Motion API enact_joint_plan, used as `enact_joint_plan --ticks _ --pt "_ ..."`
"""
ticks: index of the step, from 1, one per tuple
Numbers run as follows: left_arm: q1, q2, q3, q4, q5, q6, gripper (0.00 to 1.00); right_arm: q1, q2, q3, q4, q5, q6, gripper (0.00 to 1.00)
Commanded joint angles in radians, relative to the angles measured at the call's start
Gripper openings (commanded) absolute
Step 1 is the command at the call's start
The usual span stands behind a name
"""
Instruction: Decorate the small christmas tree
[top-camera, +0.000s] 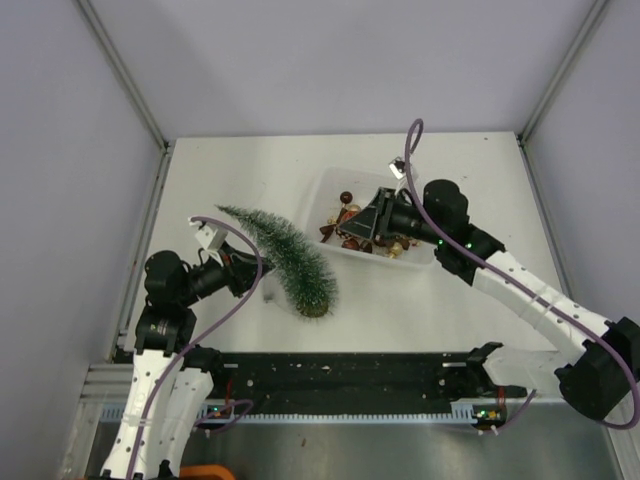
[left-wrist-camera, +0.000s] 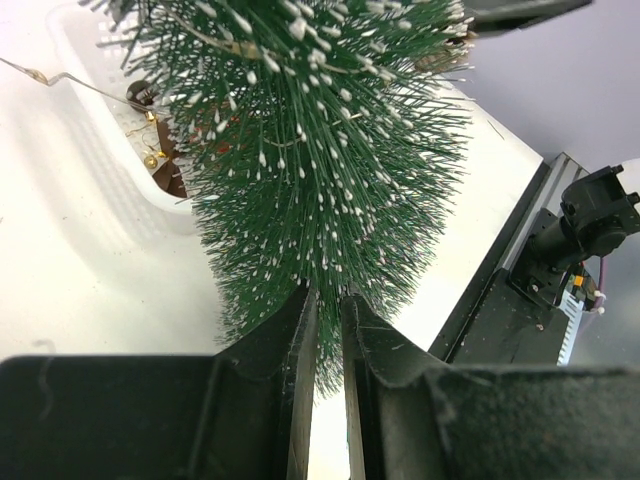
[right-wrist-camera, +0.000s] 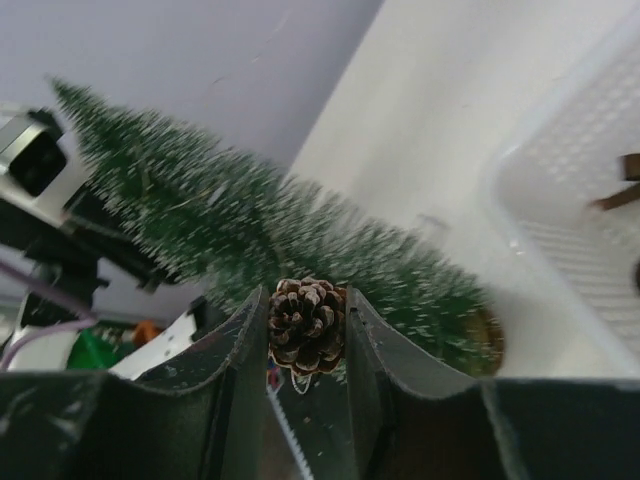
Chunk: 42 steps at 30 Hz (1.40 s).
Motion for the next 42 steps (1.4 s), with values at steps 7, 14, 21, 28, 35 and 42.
enact_joint_plan --ticks 7,14,21,28,35,42 --pt "0.003 -0.015 0.014 0.028 0.006 0.015 0.2 0.169 -0.032 -0.074 0.372 -0.018 0.164 0.13" --pt "0.003 -0.021 0.009 0.031 0.012 0.006 0.2 0.249 -0.034 -0.165 0.574 0.155 0.206 0.12" --pt "0.003 -0.022 0.008 0.029 0.018 0.008 0.19 0.297 -0.003 -0.179 0.637 0.289 0.167 0.1" --pt "0.002 -0.019 0.006 0.039 0.02 0.006 0.19 0.309 0.069 -0.197 0.743 0.337 0.189 0.09" --pt "0.002 -0.021 0.003 0.042 0.02 0.009 0.18 0.326 0.133 -0.197 0.823 0.324 0.236 0.06" --pt "0.002 -0.022 0.0 0.051 0.023 0.008 0.18 0.332 0.141 -0.226 0.844 0.337 0.258 0.05"
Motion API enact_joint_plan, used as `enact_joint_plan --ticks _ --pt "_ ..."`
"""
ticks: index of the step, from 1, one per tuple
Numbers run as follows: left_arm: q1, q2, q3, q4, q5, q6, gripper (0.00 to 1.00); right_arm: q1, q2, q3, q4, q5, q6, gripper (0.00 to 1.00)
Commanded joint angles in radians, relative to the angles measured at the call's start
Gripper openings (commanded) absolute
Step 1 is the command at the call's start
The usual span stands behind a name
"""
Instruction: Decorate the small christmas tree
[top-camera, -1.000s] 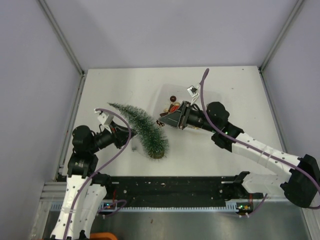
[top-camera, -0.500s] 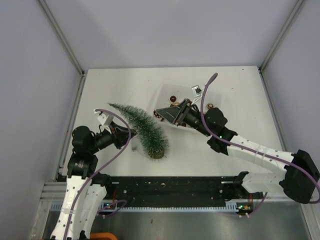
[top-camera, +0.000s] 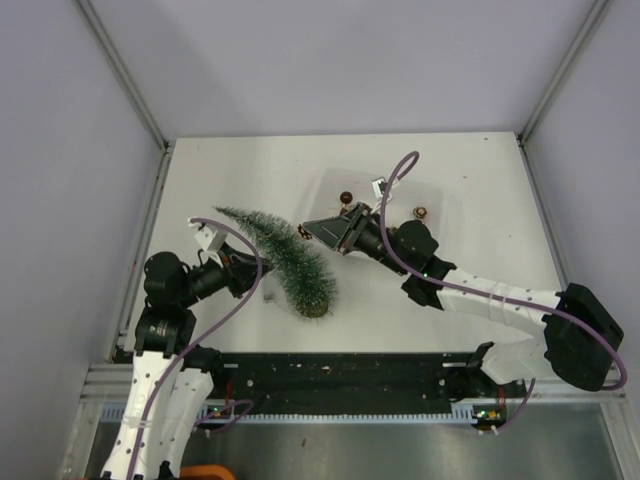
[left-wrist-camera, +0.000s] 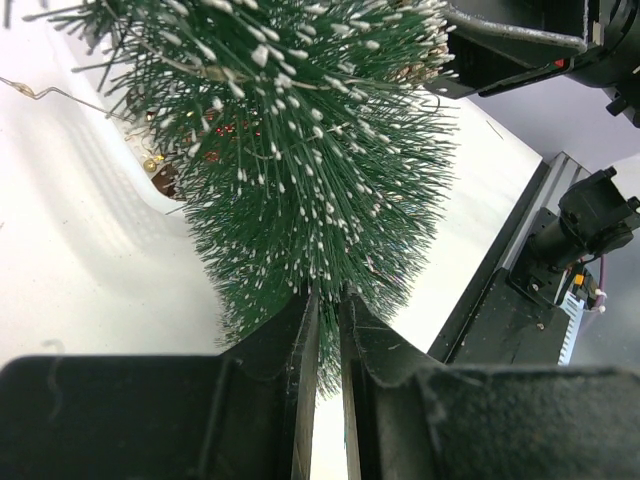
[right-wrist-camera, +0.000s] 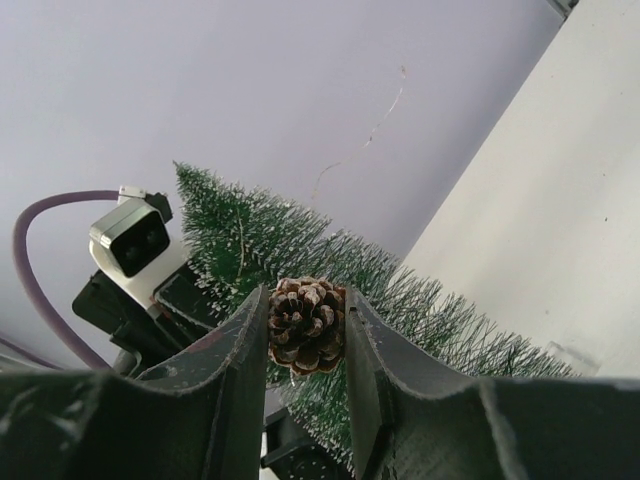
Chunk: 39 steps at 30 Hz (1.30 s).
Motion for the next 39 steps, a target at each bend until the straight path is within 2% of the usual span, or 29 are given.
enact_joint_plan --ticks 1,11,22,39 --pt "0.002 -0.012 0.001 0.051 0.018 0.005 0.18 0.019 -0.006 -0.028 0.082 0.023 0.021 0.04" --pt "0.002 -0.016 0.002 0.048 0.021 0.009 0.18 0.03 -0.101 -0.126 -0.023 0.112 -0.042 0.02" --pt "0.003 -0.023 0.008 0.048 0.019 0.005 0.17 0.062 -0.168 -0.128 -0.142 0.161 -0.108 0.01" --pt "0.003 -0.009 0.01 0.085 0.035 -0.021 0.17 0.095 -0.148 -0.033 -0.086 0.126 -0.102 0.0"
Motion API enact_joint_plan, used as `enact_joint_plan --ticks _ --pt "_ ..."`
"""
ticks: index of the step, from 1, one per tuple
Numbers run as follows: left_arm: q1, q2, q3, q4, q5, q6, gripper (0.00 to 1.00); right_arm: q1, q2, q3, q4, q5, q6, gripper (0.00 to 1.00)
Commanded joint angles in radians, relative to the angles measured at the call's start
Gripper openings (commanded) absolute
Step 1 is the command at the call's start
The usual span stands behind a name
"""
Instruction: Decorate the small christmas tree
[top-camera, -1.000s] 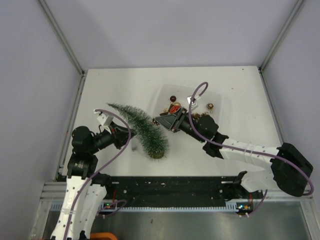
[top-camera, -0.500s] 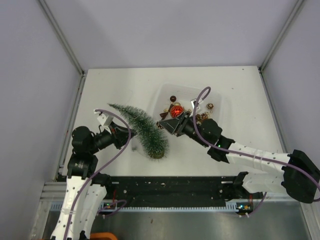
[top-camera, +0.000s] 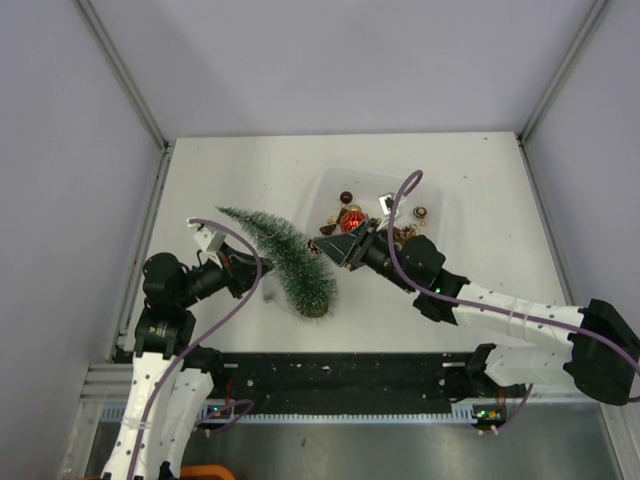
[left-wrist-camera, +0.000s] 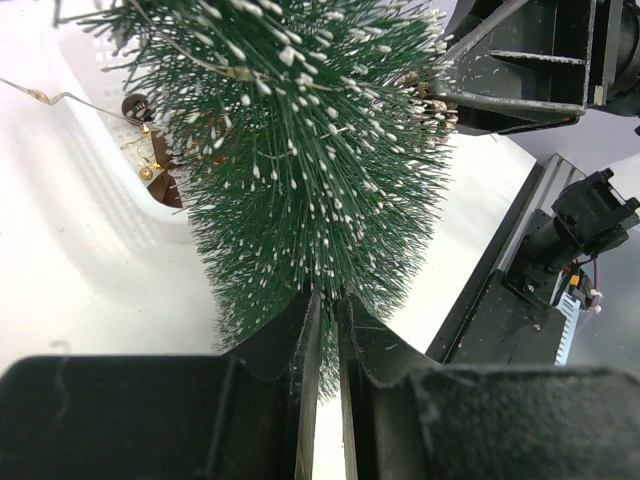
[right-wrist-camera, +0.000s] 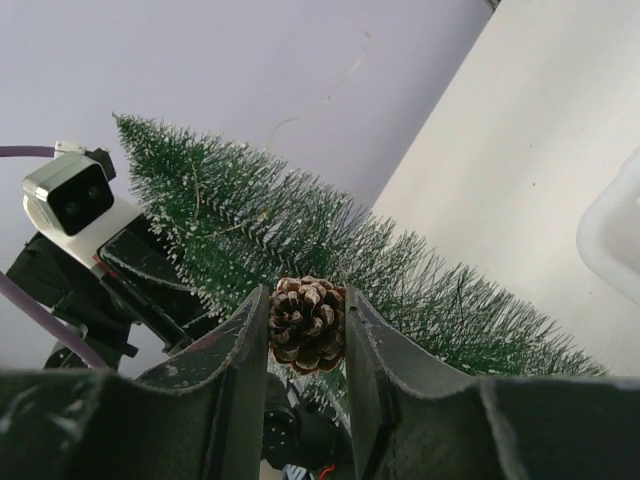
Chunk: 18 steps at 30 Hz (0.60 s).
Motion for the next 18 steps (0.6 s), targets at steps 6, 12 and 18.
enact_joint_plan --ticks 6,12,18 --pt "0.002 0.005 0.006 0.098 0.042 -0.029 0.15 0.02 0.001 0.07 0.042 -0.01 -0.014 0.0" --pt "0.003 -0.001 0.007 0.102 0.072 -0.021 0.11 0.02 0.018 0.08 0.029 0.035 -0.037 0.0" --pt "0.002 -0.005 0.013 0.093 0.088 -0.015 0.03 0.018 0.015 0.087 -0.016 0.105 -0.074 0.0"
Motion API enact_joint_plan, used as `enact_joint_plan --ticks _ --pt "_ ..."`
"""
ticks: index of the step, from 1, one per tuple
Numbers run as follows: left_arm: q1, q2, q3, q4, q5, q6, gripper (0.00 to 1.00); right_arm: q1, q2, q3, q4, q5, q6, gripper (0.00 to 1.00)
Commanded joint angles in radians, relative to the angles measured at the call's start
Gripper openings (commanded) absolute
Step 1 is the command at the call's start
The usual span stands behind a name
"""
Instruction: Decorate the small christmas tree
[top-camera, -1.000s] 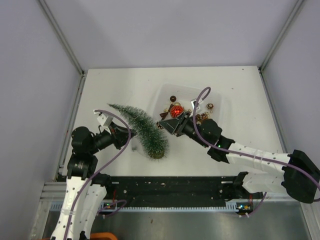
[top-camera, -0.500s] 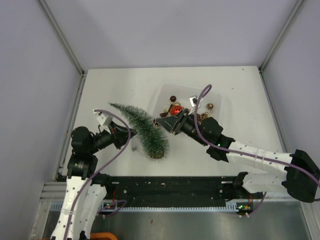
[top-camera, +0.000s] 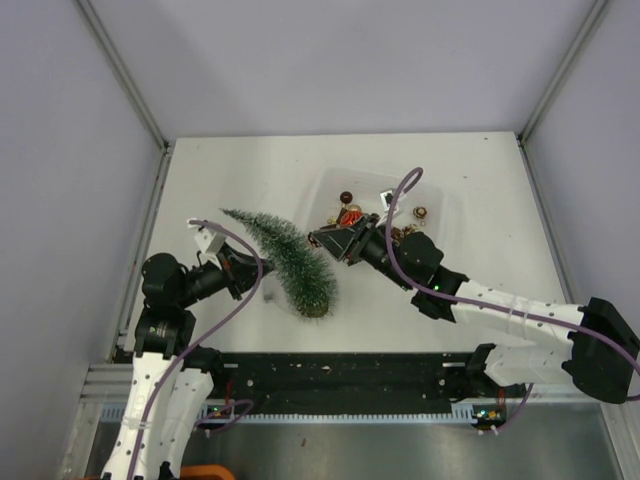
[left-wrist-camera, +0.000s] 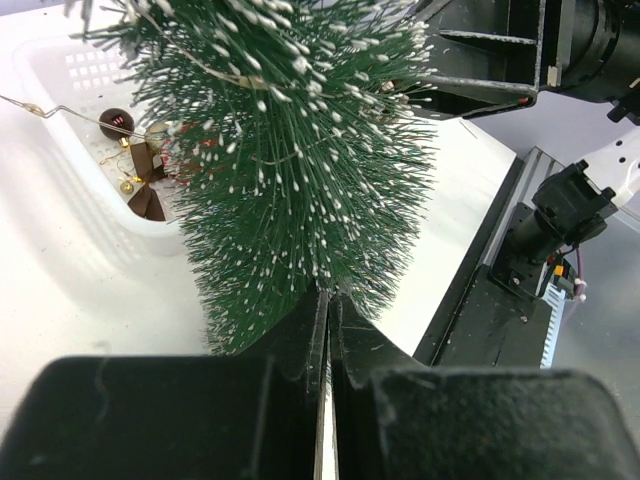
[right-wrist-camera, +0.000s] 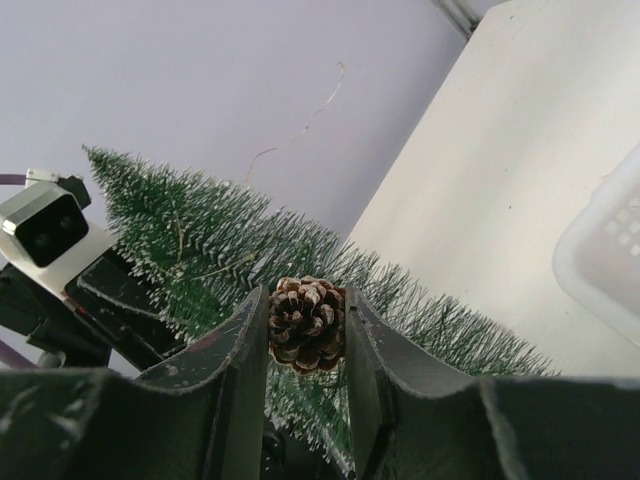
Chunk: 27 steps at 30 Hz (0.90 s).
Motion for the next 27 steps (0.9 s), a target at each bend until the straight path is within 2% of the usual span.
enact_joint_plan --ticks 1,19,27 --pt "0.002 -0.006 0.015 0.053 0.038 -0.005 0.01 0.016 0.003 0.048 -0.008 0.064 -0.047 0.0" --pt "0.002 0.009 0.004 0.085 0.012 -0.011 0.0 0.047 -0.056 -0.062 -0.021 0.092 -0.007 0.0" --pt "0.002 0.008 -0.007 0.106 0.023 -0.028 0.0 0.068 -0.099 -0.052 -0.004 0.104 0.012 0.0"
